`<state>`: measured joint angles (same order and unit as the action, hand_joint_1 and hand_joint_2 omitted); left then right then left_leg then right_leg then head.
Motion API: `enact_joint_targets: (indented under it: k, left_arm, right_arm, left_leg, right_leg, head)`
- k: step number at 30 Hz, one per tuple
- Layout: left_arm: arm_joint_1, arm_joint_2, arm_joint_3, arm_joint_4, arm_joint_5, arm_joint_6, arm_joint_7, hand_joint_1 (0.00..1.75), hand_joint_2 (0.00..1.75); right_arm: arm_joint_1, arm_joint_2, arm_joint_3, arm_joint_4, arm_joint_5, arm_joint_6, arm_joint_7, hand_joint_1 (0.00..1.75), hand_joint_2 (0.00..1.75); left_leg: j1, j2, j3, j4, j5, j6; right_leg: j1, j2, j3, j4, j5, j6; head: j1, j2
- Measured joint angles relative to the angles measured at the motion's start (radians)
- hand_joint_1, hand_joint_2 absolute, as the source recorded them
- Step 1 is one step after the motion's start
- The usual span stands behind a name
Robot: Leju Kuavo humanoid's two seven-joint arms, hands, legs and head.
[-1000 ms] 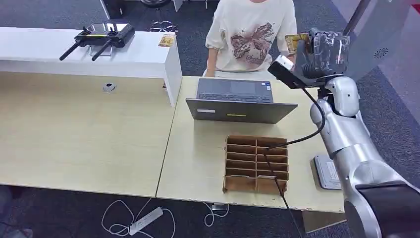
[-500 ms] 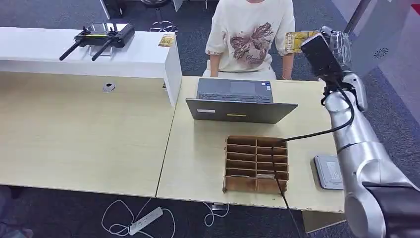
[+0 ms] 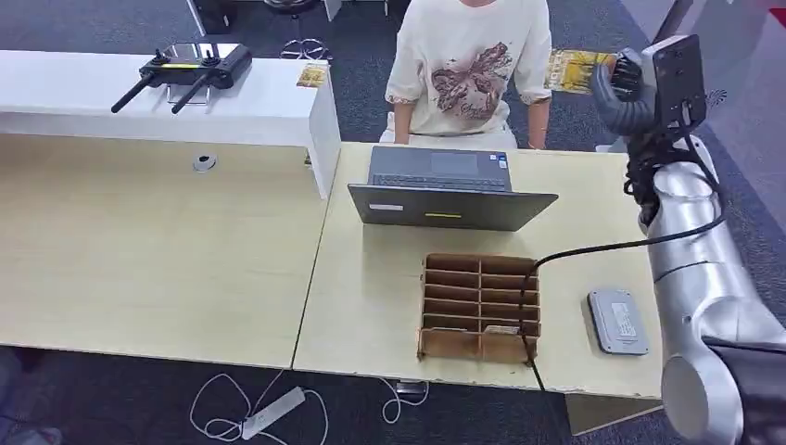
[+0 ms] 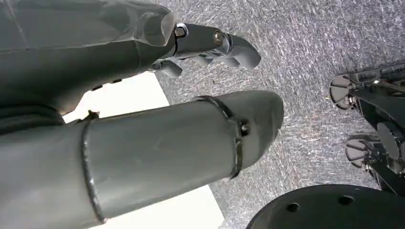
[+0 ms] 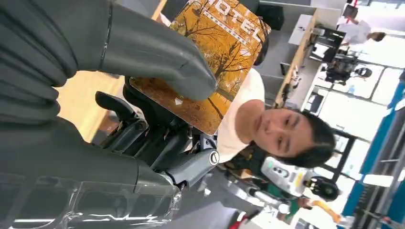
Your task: Pass the card to the sensor for recognition and then transmit it.
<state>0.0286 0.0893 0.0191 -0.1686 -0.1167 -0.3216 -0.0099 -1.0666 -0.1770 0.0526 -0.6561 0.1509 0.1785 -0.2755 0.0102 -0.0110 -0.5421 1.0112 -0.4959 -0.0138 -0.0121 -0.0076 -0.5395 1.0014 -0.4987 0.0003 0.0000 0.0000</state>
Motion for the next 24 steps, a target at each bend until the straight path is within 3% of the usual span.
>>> enact_joint_targets:
  k: [11, 24]
  left_arm:
    - [0.001, -0.001, 0.000, 0.000, 0.000, 0.001, 0.001, 0.00, 0.00]
    - [0.001, -0.002, 0.001, 0.000, 0.003, 0.005, 0.001, 0.00, 0.00]
  right_arm:
    - [0.066, -0.113, -0.001, -0.067, -0.159, 0.069, 0.017, 1.75, 1.75]
    - [0.161, -0.214, -0.021, -0.074, -0.207, 0.108, -0.027, 1.75, 1.75]
  left_leg:
    - [0.000, 0.000, -0.001, 0.001, 0.000, 0.000]
    - [0.000, 0.000, -0.002, 0.001, 0.000, 0.001]
  right_leg:
    - [0.000, 0.000, -0.001, 0.000, 0.000, 0.000]
    - [0.000, 0.000, -0.002, 0.000, 0.000, 0.000]
  head:
    - [0.000, 0.000]
    - [0.000, 0.000]
